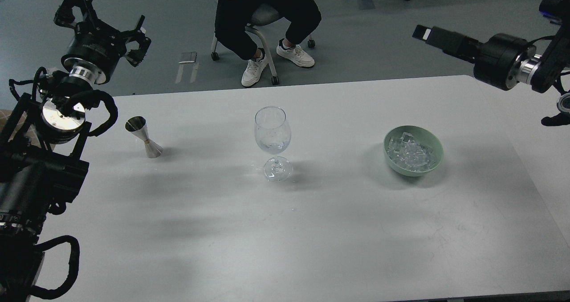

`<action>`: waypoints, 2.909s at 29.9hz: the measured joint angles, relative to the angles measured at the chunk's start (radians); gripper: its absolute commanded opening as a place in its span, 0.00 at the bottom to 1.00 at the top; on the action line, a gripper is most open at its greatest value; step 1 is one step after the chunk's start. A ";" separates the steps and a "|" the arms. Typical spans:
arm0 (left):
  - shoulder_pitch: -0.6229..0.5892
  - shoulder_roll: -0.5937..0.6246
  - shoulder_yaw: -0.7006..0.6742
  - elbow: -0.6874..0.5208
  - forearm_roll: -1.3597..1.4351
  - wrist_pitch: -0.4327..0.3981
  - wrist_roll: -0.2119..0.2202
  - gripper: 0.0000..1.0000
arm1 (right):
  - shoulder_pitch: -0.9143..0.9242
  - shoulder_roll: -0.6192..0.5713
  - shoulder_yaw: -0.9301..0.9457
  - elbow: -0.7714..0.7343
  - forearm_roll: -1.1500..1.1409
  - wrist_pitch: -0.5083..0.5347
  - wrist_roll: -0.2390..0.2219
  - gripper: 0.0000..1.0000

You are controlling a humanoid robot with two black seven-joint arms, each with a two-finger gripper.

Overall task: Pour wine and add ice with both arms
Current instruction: 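Reach the right gripper into the green bowl and grasp ice, then lift the ice from the bowl with the right gripper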

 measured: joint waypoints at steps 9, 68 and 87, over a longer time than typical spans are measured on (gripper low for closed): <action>0.043 0.002 0.003 -0.004 -0.005 -0.025 -0.034 0.98 | -0.045 -0.006 -0.131 -0.028 -0.218 -0.005 0.020 0.94; 0.058 0.001 -0.008 0.020 -0.057 -0.031 -0.044 0.98 | -0.140 0.219 -0.140 -0.248 -0.277 -0.014 -0.002 0.22; 0.056 0.006 -0.024 0.020 -0.057 -0.027 -0.041 0.98 | -0.131 0.104 0.044 -0.107 -0.266 -0.019 0.019 0.09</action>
